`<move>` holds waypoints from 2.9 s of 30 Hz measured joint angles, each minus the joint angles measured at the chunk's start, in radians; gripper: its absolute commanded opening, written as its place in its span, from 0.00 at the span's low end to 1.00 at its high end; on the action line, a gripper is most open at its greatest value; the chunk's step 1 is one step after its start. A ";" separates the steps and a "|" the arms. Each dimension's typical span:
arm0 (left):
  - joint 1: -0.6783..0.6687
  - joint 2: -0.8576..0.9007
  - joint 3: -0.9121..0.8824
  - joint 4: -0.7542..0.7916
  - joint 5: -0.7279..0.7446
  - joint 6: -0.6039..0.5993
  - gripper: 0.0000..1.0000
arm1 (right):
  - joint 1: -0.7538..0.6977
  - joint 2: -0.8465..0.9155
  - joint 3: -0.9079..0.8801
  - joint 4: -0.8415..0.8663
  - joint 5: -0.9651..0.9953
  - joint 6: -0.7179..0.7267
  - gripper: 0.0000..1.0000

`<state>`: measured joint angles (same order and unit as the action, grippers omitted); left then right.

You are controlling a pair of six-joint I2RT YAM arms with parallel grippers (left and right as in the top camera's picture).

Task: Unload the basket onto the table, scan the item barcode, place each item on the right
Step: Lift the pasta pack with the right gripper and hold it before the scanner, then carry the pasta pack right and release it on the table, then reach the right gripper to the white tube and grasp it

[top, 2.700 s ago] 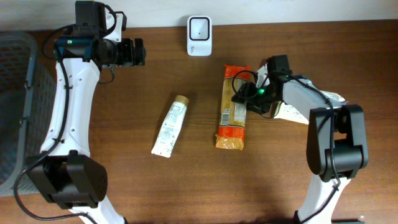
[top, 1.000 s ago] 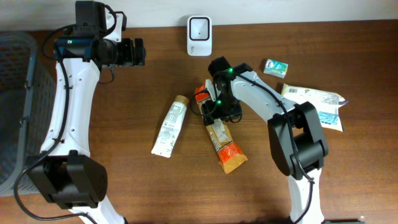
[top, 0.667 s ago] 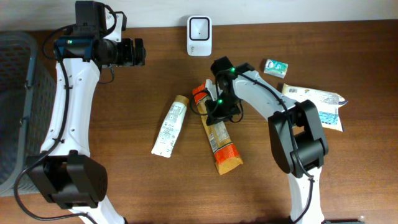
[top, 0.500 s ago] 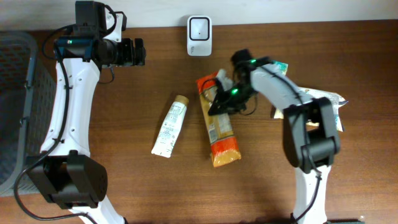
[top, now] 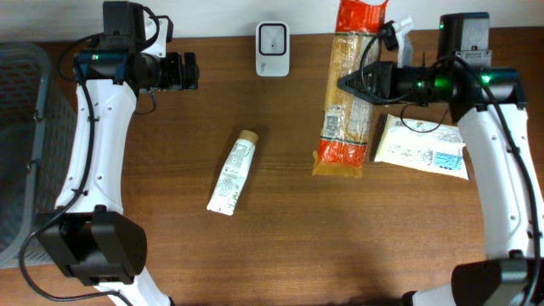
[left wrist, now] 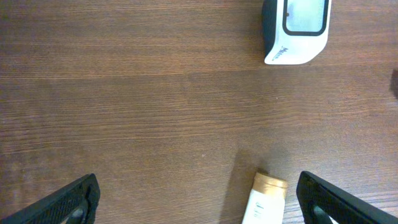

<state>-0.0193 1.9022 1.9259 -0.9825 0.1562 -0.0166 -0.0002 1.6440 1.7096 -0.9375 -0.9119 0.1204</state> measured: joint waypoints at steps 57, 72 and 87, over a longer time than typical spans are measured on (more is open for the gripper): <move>0.000 0.000 0.000 0.000 0.000 0.000 0.99 | 0.473 0.782 0.268 1.101 1.256 -1.024 0.04; 0.000 0.000 0.000 0.000 0.000 0.000 0.99 | 0.243 0.315 0.247 -0.251 0.933 -0.050 0.04; 0.000 0.000 0.000 0.000 0.000 0.000 0.99 | 0.016 0.389 -0.032 -0.071 0.670 -0.016 0.88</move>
<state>-0.0193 1.9022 1.9259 -0.9821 0.1562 -0.0166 0.0158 2.0335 1.6772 -1.0088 -0.2420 0.1043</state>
